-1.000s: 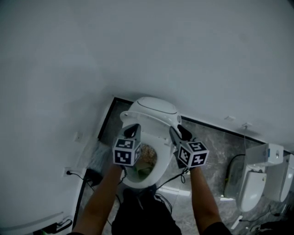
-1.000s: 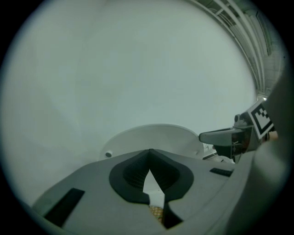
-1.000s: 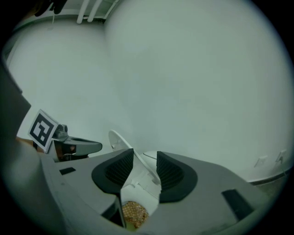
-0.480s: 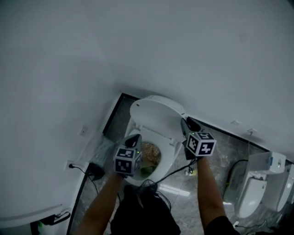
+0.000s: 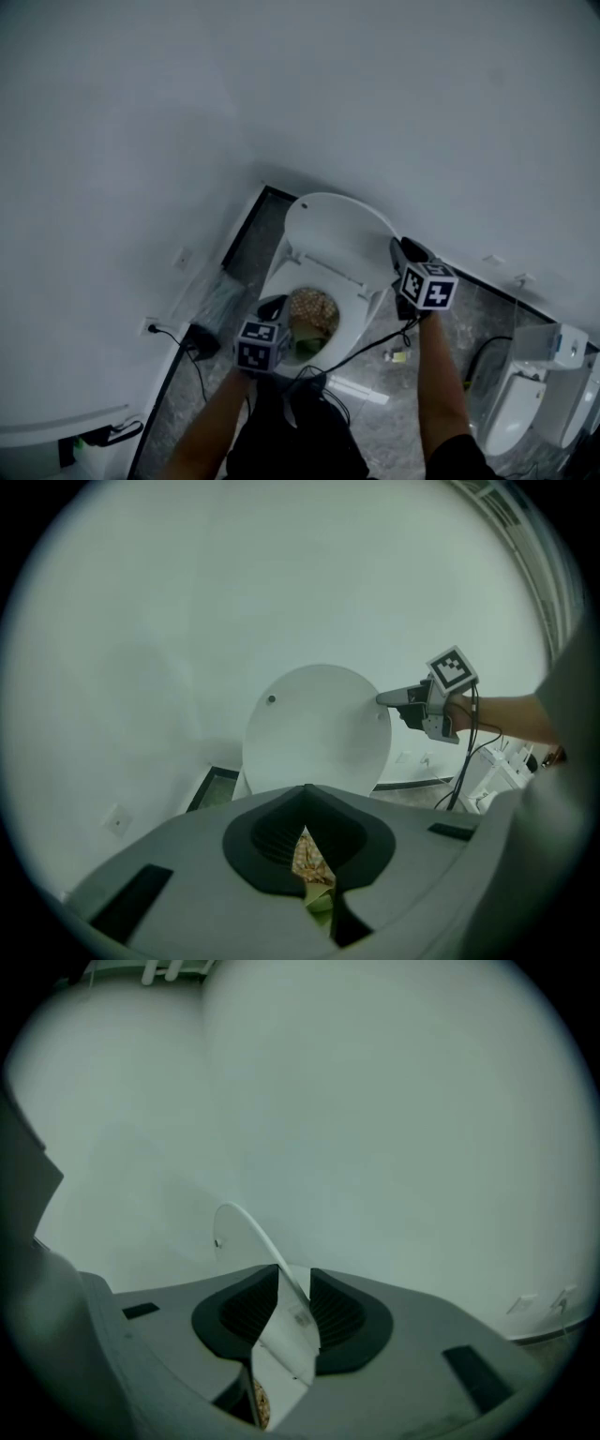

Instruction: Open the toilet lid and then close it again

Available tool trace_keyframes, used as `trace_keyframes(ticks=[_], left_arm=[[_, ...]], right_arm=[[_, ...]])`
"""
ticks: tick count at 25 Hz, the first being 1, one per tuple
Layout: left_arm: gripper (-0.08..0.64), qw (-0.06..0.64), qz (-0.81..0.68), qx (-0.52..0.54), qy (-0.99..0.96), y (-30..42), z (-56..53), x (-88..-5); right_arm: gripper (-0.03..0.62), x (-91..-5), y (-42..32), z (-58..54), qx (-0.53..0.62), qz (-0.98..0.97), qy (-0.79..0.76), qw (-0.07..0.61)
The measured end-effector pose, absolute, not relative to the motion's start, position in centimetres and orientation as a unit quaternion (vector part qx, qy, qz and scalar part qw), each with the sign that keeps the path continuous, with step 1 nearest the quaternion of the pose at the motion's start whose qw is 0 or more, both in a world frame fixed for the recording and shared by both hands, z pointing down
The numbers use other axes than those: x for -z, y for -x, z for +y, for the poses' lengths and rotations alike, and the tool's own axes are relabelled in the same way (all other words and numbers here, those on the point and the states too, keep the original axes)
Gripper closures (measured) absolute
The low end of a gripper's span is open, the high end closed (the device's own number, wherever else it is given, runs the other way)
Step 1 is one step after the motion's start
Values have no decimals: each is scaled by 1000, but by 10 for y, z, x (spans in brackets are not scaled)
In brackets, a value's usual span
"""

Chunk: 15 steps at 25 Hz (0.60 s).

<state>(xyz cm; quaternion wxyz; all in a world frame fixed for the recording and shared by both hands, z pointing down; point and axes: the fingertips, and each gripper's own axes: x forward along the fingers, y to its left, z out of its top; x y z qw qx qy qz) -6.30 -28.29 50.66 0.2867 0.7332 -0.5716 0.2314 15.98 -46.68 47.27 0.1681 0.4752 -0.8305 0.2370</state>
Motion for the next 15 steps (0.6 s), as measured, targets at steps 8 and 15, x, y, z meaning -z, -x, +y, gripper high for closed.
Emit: trace_keyframes(ticks=[8,15], left_arm=[[551,297,-565,-241,-731,59,-257,-514],[551,303,-565,-251,-725,63,-236,-522]], right_arm=[[436,-461,-155,-452,-198,-845,-468,167],[436,-474,-157,-466,-186,-847,-461,189]])
